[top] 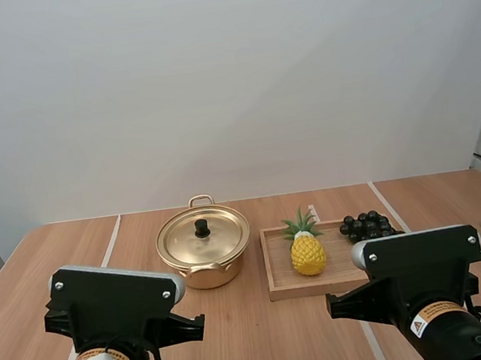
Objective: Open the pot, put the grape inside, and close it
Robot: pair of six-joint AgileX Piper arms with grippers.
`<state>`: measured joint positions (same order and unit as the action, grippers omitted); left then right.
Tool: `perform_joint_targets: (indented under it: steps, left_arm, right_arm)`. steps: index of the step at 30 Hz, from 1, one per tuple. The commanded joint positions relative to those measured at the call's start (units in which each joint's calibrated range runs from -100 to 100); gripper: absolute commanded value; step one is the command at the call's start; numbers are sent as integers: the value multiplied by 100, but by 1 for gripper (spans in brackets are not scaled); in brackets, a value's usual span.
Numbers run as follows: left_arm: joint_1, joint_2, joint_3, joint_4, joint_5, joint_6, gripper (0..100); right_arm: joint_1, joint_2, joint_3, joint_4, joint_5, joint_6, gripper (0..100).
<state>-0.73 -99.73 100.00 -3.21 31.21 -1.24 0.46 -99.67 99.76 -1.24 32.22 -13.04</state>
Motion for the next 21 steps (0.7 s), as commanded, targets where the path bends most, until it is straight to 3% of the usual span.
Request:
perform_joint_targets:
  steps: [1,12,17,21]
  left_arm:
    - [-7,-27,0,34,-2177,-23,0]
    - [-7,-27,0,34,-2154,-272,0]
    - [-7,-27,0,46,-2169,-272,0]
    - [-7,-27,0,46,-2169,-272,0]
  right_arm:
    - [12,-33,24,-31,-1414,-39,0]
    - [12,-33,24,-41,-1499,-39,0]
    - [12,-33,24,-525,-1624,-47,0]
    - [12,-33,24,-1266,-2408,-161,0]
